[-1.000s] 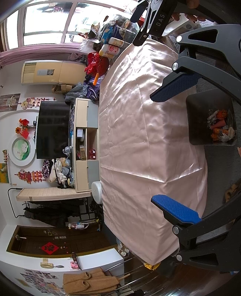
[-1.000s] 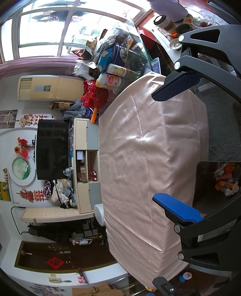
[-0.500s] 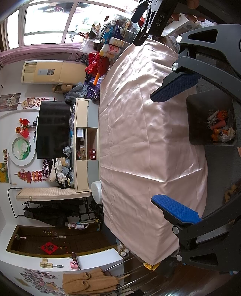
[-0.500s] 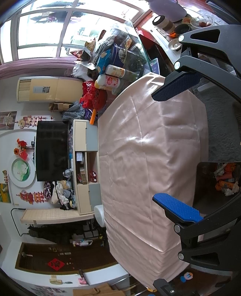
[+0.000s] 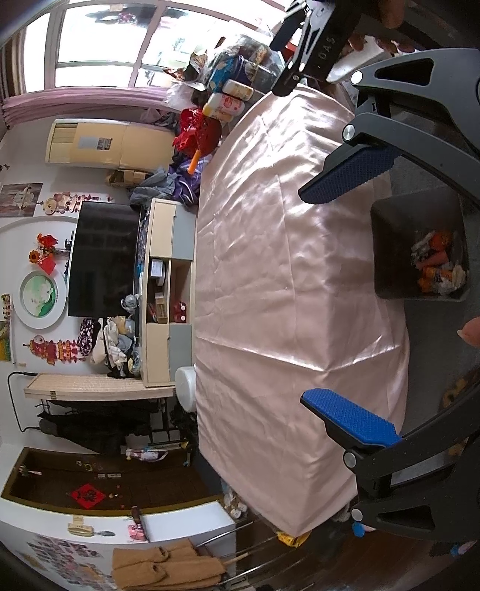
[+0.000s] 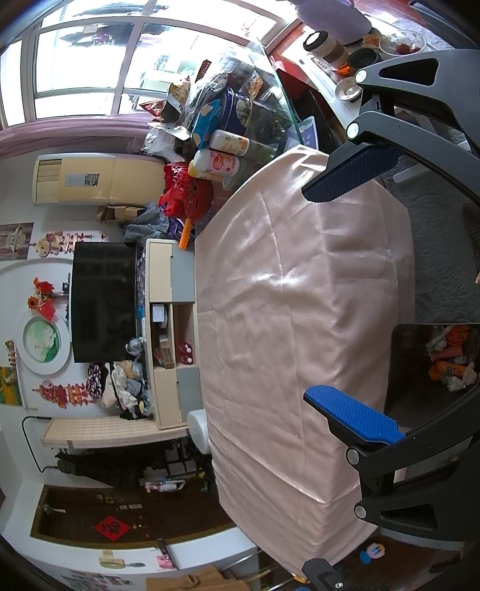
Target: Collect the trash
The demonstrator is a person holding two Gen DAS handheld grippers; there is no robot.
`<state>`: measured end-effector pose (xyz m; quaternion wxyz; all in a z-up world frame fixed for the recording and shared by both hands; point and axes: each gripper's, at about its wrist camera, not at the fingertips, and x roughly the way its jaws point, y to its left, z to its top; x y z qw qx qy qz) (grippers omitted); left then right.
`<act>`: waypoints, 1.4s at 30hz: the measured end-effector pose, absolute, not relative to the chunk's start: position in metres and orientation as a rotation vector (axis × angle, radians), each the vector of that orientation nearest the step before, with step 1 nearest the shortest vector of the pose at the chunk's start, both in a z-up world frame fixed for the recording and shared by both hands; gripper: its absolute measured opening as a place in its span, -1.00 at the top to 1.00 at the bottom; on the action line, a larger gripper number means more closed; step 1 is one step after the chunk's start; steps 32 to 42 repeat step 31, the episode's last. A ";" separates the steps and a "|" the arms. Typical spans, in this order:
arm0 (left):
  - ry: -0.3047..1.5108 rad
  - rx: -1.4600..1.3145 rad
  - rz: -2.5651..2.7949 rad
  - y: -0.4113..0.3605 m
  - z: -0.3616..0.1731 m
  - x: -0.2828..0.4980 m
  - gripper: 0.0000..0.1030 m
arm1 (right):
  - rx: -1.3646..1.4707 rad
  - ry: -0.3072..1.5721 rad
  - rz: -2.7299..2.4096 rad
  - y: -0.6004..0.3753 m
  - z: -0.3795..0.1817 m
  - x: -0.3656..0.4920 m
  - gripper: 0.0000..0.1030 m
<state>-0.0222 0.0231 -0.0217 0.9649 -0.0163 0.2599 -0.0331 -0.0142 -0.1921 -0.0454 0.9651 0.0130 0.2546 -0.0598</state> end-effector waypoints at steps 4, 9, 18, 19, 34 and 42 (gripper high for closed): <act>0.528 -0.036 -0.068 0.021 -0.022 -0.022 -0.84 | 0.027 0.514 -0.122 -0.193 -0.045 -0.014 -0.94; 0.530 -0.043 -0.074 0.020 -0.022 -0.021 -0.84 | 0.026 0.515 -0.121 -0.193 -0.045 -0.014 -0.93; 0.499 -0.066 -0.088 0.021 -0.021 -0.024 -0.84 | 0.031 0.517 -0.124 -0.193 -0.046 -0.013 -0.93; 0.500 -0.066 -0.089 0.021 -0.021 -0.025 -0.84 | 0.031 0.516 -0.124 -0.193 -0.046 -0.013 -0.94; 0.520 -0.057 -0.085 0.021 -0.025 -0.022 -0.84 | 0.032 0.517 -0.122 -0.192 -0.046 -0.014 -0.93; 0.520 -0.057 -0.085 0.021 -0.025 -0.022 -0.84 | 0.032 0.517 -0.122 -0.192 -0.046 -0.014 -0.93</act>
